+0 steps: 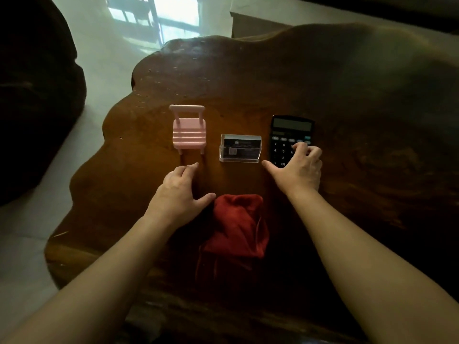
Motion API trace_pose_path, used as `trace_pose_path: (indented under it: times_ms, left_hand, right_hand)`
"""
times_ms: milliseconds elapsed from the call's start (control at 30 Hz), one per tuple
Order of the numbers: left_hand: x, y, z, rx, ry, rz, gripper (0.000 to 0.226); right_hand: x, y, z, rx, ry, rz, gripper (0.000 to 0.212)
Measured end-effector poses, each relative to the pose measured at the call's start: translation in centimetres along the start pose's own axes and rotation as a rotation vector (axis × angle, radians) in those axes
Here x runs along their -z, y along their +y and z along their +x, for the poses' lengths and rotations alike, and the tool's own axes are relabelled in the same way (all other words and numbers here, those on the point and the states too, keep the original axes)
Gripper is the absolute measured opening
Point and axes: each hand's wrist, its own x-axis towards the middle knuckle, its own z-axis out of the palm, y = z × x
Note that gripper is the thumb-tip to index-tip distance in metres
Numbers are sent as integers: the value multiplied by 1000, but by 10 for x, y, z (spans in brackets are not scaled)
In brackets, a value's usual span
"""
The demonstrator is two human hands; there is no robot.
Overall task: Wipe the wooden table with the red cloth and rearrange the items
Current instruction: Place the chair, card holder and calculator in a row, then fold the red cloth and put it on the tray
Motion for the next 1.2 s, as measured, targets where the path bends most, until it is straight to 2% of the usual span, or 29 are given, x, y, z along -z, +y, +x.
trace_pose_path:
  times_ms: [167,333,433,533,633,700,800,900,1000,1133,1200]
  left_hand:
    - [6,8,-8,-7,-8,-14,88]
    - [16,12,-22,8,-20,-34,80]
    - [18,14,-29,14,-45,-68,70]
    - [15,17,-25,-1,-139,-94,64]
    - [7,24,-11,-107,-299,-76,68]
    - [3,29,0,-208,-409,-82,69]
    - [3,28,13,-283,-534,-102,67]
    - [5,26,17,-316,-573,-9,64]
    - [9,22,14,-371,-622,112,48]
    - [13,18,3,-406,-658,18,30]
    - [17,17,-6,-344,-719,-127,27]
  right_hand:
    - [16,7,-12,45,-22,51,97]
    - [37,7,-42,135,-74,88,76]
    - [45,4,-63,182,-160,111,59]
    - [47,-2,-81,181,-332,135,47]
    - [40,-11,-95,127,-471,188,51]
    - [34,-15,-102,67,-508,259,56]
    - [28,-20,-110,-2,-477,275,58]
    - [28,-20,-116,-38,-542,291,31]
    - [33,-18,-127,-12,-582,312,10]
    - [49,-12,-145,-24,-637,501,5]
    - [61,-9,-156,-54,-674,639,8]
